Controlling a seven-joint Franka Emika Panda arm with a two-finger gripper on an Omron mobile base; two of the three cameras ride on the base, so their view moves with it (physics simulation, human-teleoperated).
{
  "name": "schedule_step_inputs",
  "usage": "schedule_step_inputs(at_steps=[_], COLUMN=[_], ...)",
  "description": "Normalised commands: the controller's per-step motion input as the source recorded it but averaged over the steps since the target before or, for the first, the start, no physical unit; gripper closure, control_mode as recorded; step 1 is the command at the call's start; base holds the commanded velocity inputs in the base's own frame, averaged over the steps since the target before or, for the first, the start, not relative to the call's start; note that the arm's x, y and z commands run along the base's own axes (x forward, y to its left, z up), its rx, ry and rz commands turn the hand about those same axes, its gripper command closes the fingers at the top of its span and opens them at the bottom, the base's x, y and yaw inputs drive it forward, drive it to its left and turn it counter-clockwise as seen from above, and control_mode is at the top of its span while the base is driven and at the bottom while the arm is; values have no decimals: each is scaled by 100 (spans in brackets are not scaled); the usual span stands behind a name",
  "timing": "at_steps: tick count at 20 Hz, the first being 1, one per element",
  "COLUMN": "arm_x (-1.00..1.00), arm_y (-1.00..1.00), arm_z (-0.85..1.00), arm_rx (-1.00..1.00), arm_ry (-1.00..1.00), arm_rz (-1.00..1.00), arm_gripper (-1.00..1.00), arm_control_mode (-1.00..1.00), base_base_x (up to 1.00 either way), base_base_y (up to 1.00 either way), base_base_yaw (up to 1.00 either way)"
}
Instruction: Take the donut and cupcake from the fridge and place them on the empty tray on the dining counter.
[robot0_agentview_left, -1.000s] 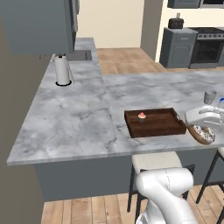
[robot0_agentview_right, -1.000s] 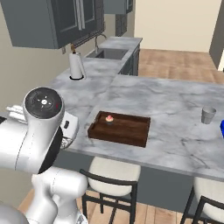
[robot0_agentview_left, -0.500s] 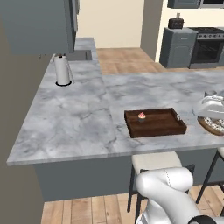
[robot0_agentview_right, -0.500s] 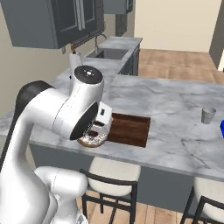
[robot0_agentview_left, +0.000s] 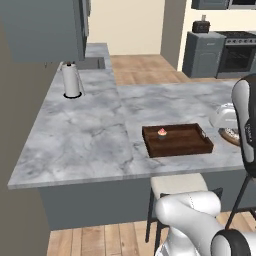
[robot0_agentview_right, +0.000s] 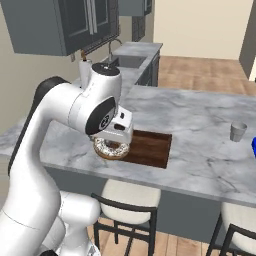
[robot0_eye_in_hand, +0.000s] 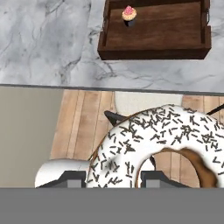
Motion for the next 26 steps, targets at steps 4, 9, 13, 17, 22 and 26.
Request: schedule_step_inputs(at_steps=[4, 9, 13, 17, 22, 26], arm_x=[33, 59, 68, 53, 28, 34], arm_y=[0, 0, 0, -3, -9, -20], arm_z=[-59, -31, -6, -28, -34, -29], arm_rx=[0, -3, -16, -19, -9, 0], arm_ry=[-4, 0, 15, 9, 5, 0], arm_rz=[0, 6, 0, 0, 0, 0], arm_gripper=[100, 100, 100, 100, 100, 100], arm_control_mode=[-100, -100, -100, -100, -100, -100], base_base_x=[0, 0, 0, 0, 0, 0], base_base_y=[0, 0, 0, 0, 0, 0], base_base_yaw=[0, 0, 0, 0, 0, 0])
